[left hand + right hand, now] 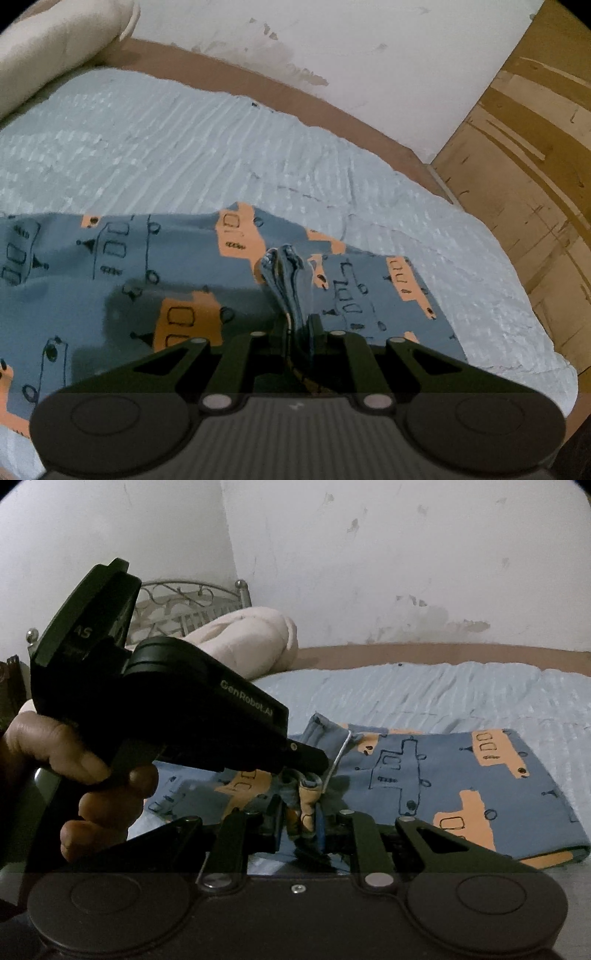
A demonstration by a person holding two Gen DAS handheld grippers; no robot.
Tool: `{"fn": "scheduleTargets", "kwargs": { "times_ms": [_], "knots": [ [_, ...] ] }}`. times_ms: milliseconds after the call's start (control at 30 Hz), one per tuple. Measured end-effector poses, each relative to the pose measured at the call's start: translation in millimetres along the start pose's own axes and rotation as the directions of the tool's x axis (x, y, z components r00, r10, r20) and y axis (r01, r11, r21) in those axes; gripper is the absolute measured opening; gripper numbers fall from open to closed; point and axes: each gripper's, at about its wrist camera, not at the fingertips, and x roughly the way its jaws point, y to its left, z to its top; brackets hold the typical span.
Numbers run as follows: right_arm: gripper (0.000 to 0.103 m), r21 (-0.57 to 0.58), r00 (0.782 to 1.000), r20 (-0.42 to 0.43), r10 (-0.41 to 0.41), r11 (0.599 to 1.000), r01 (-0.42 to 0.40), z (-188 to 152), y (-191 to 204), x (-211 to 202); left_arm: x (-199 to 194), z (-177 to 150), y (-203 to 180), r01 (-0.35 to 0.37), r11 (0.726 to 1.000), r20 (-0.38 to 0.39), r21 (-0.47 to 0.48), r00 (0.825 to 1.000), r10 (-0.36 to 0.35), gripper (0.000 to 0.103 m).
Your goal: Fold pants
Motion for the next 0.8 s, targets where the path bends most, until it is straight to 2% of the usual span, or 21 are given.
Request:
{"fn": "scheduleTargets", "kwargs": {
  "times_ms": [100, 167, 200, 267, 400, 433, 500, 567, 667, 800],
  "knots": [
    [0.022, -0.009, 1.0, -0.017, -0.001, 1.0, 0.0, 5, -5, 11, -1, -5, 0, 0.007, 1.0, -0.005, -0.011, 1.0, -0.007, 0.01],
    [0.036, -0.013, 1.0, -0.022, -0.002, 1.0, 0.002, 8, -10, 12, -1, -7, 3, 0.009, 1.0, -0.01, -0.021, 1.0, -0.009, 0.01],
    [0.04, -0.014, 1.0, -0.021, -0.002, 1.0, 0.002, 10, -16, 13, -1, -6, 4, 0.01, 1.0, -0.012, -0.025, 1.0, -0.011, 0.01],
    [0.058, -0.013, 1.0, -0.014, -0.005, 1.0, 0.005, 11, -22, 6, -1, -7, 6, 0.012, 1.0, -0.013, -0.027, 1.0, -0.012, 0.01],
    [0.078, -0.01, 0.999, 0.02, -0.035, 0.999, 0.036, 9, -37, -12, 3, -9, 7, 0.003, 1.0, -0.01, -0.017, 1.0, -0.003, 0.014],
    [0.084, -0.005, 0.998, 0.028, -0.05, 0.999, 0.05, 8, -41, -18, 2, -10, 7, -0.007, 1.0, -0.008, -0.01, 1.0, 0.007, 0.019],
    [0.089, 0.001, 0.996, 0.042, -0.082, 0.997, 0.082, 8, -51, -24, -2, -10, 3, -0.049, 0.999, 0.009, 0.005, 0.999, 0.049, 0.036],
    [0.098, 0.001, 0.991, 0.053, -0.122, 0.992, 0.122, 9, -59, -29, -7, -10, -2, -0.091, 0.995, 0.037, 0.031, 0.995, 0.09, 0.062],
    [0.102, -0.008, 0.978, 0.067, -0.196, 0.98, 0.197, 13, -73, -27, -7, -7, -11, -0.183, 0.98, 0.086, 0.078, 0.981, 0.176, 0.074],
    [0.102, -0.077, 0.936, 0.07, -0.345, 0.934, 0.35, 25, -89, -6, 6, 1, -19, -0.294, 0.951, 0.106, 0.093, 0.953, 0.285, 0.077]
  ]
}}
